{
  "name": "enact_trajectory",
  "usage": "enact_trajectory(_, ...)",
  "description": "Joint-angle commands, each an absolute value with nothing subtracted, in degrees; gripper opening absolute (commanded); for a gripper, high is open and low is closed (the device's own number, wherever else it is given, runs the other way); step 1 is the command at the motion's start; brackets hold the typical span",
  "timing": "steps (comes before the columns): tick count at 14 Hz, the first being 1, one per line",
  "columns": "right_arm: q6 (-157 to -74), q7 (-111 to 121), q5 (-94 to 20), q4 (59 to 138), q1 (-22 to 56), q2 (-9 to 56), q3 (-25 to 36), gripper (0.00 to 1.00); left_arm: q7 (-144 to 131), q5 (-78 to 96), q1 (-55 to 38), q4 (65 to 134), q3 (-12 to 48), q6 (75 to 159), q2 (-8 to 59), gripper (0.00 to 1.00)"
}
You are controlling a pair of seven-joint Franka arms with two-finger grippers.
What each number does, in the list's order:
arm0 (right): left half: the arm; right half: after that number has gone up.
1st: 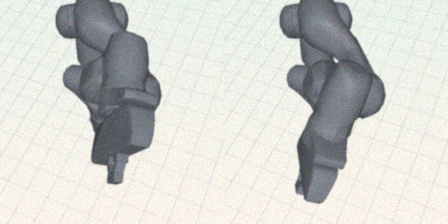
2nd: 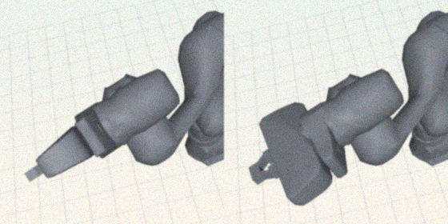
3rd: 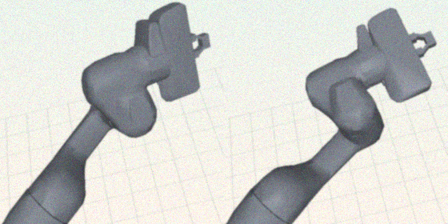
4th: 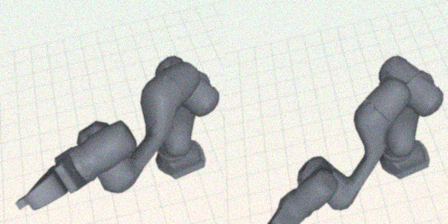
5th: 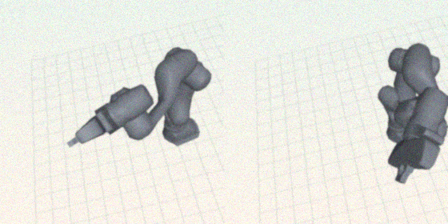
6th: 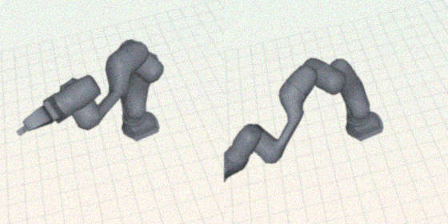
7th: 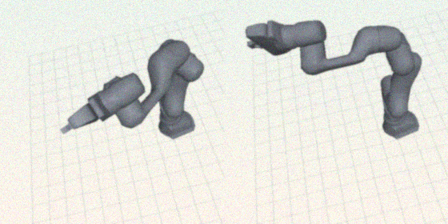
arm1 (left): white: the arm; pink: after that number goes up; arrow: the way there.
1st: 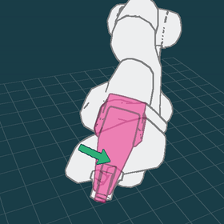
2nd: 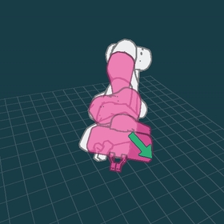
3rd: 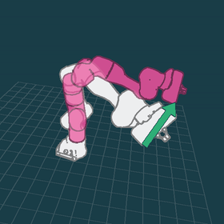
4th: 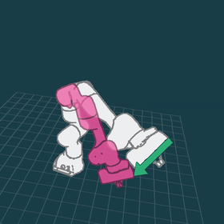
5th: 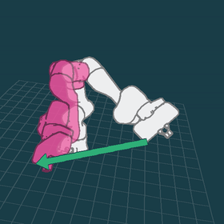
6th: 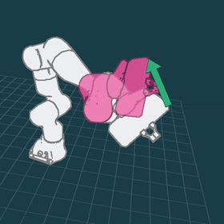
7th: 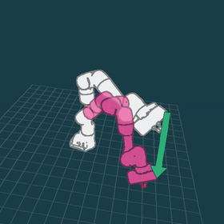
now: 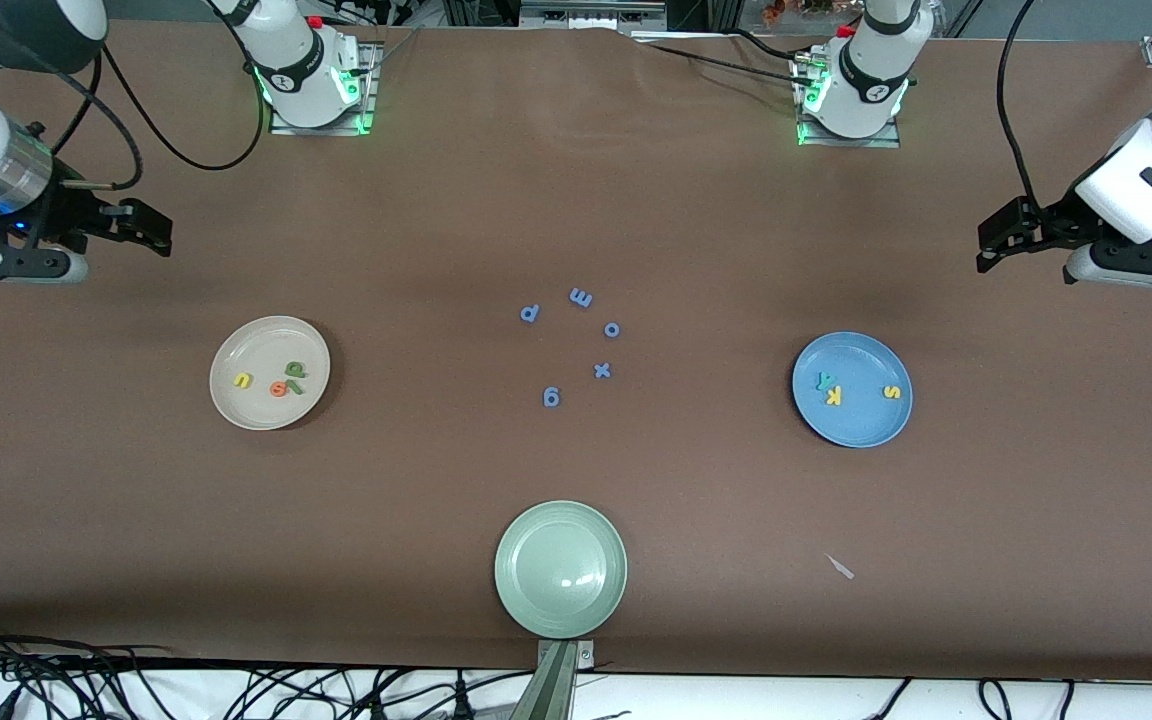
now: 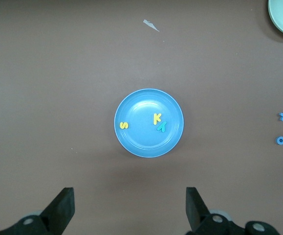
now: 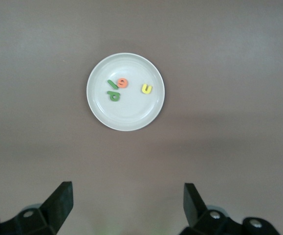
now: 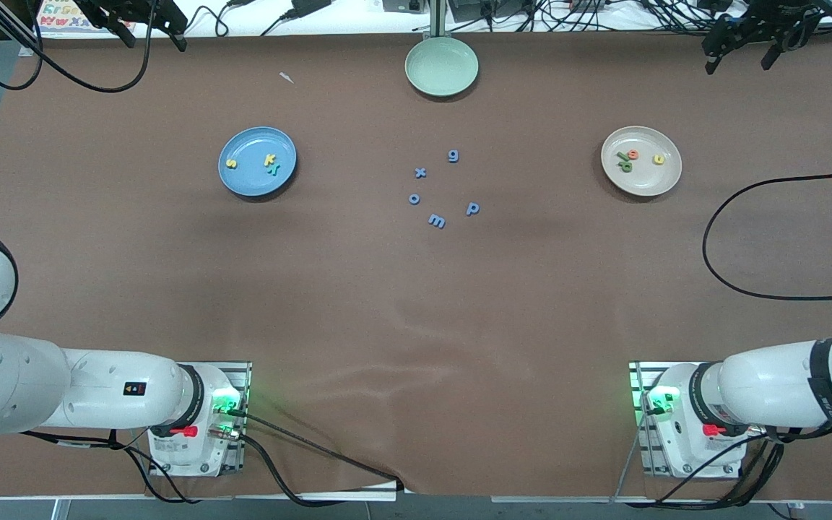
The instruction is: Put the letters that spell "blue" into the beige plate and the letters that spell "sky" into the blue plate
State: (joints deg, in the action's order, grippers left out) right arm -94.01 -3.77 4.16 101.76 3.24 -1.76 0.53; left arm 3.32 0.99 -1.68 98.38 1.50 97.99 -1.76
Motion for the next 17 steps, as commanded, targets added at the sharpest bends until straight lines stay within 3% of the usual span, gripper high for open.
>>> enact_trajectory(1, -89.75, -3.34, 2.81, 98.71, 2.9, -1.76, 1.67, 1.0, 2.55, -0.44, -1.58, 98.35, 1.76, 97.82, -2.2, 1.0)
enact_trajectory(17, -88.15, -3.86, 0.79, 94.31, 3.07, 2.37, 3.25, 1.0, 2.46, -0.53, -1.5, 98.44, 1.85, 97.56, -2.29, 1.0)
